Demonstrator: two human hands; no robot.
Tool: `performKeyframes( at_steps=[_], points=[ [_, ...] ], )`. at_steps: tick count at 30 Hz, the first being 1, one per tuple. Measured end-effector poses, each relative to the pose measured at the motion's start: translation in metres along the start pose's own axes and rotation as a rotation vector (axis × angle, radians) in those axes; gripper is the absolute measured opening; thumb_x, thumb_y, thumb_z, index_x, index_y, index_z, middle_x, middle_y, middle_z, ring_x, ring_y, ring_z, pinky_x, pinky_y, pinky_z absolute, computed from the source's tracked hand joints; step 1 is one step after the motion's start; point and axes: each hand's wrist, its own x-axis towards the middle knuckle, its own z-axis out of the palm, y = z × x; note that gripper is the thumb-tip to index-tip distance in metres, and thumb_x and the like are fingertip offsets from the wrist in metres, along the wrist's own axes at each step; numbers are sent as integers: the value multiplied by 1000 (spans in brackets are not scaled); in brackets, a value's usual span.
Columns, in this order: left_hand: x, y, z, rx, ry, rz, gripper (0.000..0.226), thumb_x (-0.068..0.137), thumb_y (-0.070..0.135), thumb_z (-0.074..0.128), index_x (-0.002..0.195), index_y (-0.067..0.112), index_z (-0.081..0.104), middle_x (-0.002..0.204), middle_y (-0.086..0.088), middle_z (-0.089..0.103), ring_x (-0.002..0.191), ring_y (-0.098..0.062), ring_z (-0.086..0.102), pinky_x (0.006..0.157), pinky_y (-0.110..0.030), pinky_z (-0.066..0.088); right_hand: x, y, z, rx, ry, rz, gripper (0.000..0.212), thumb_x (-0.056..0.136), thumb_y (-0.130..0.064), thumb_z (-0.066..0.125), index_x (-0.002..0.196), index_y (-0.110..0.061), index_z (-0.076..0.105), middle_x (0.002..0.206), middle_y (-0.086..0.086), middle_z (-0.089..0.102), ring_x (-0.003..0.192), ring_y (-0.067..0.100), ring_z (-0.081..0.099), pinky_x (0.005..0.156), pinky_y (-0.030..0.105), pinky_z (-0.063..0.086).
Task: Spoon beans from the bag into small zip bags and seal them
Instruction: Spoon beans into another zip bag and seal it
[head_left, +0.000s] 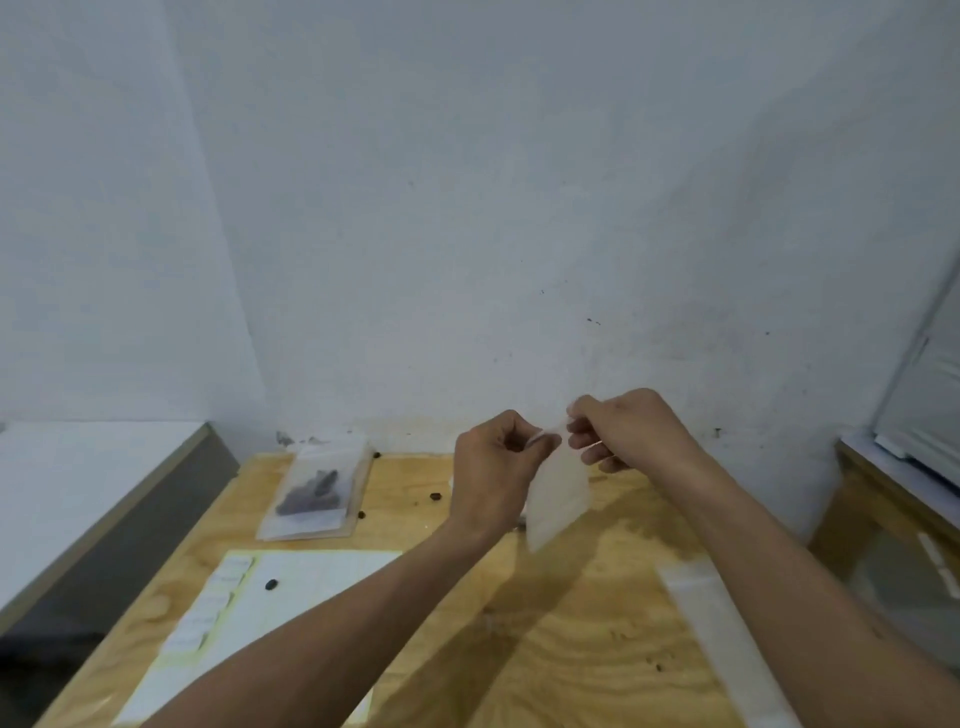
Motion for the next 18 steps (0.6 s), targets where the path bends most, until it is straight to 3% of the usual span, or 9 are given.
performKeyframes(
  at_steps=[2,5,8,14,18],
  points=[
    [1,3,-11,13,-35,15,24,85,25,83,75,10,67,71,-3,70,68,-20,67,65,-48,60,4,-2,7,104,-32,-18,22,88,-19,69,80,1,75,71,10,75,51,14,64,51,25,51],
    [4,13,-30,-5,-137,-9,31,81,41,85,92,14,74,86,-1,76,85,-16,73,77,-40,62,9,-7,17,176,-73,-80,28,92,-24,72,76,-1,72,61,6,71,48,9,59,52,22,51],
    [6,24,-44,-108,-177,-63,39,84,44,80,102,10,77,91,-6,78,89,-22,76,81,-41,63,15,-15,32,201,-109,-137,35,91,-31,74,68,-6,68,53,0,65,49,9,57,50,19,50],
    [28,20,-74,-162,-135,-191,18,92,13,69,85,-3,75,86,-20,75,78,-26,75,74,-35,63,27,-23,63,223,-209,-191,40,90,-45,71,71,-9,70,63,0,67,58,10,59,58,22,51],
    [40,15,-86,-164,-85,-280,20,88,8,64,73,-3,67,84,-34,70,71,-30,73,75,-42,64,34,-23,78,191,-237,-238,41,88,-46,69,75,-7,69,64,1,67,60,11,60,62,23,54]
  ],
)
